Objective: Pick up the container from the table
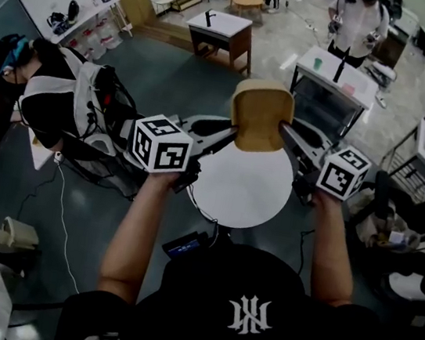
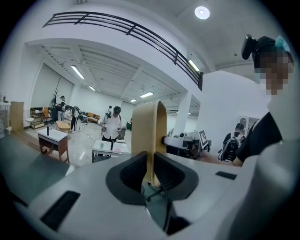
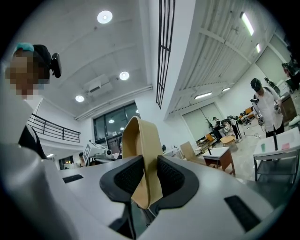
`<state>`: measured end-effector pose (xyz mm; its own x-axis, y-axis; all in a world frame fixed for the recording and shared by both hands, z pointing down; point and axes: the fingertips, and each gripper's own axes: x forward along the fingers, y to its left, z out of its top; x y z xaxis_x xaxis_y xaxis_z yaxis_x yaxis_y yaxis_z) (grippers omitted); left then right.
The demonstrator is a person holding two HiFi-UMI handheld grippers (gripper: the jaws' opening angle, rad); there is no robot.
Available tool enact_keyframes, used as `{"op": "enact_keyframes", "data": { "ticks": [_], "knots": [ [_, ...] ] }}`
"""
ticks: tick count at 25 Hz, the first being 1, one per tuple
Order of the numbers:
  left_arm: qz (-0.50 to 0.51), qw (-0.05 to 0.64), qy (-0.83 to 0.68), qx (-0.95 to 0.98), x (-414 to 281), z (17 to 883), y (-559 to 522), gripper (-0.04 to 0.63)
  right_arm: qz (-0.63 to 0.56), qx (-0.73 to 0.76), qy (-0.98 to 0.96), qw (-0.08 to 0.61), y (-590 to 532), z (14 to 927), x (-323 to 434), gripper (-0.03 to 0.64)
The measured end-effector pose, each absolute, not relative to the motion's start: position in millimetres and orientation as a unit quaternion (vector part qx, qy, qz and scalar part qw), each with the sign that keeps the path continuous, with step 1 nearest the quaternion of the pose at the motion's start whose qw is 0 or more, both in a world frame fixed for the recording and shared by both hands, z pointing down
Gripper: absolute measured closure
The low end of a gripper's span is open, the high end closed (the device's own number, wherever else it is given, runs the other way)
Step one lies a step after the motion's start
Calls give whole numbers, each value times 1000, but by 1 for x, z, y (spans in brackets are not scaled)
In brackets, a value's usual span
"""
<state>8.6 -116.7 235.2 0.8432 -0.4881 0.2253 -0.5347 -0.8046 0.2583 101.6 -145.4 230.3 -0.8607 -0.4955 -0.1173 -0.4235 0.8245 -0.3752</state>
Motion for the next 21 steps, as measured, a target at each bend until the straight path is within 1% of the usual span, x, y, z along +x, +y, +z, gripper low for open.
{"op": "enact_keyframes", "data": {
  "ticks": [15, 21],
  "knots": [
    [76, 168, -280, 942, 4, 242, -118, 545, -184, -218, 953, 98, -148, 241, 97, 503],
    [71, 170, -285, 941, -16, 248, -117, 545, -183, -204, 957, 94, -149, 246, 76, 503]
  ]
}}
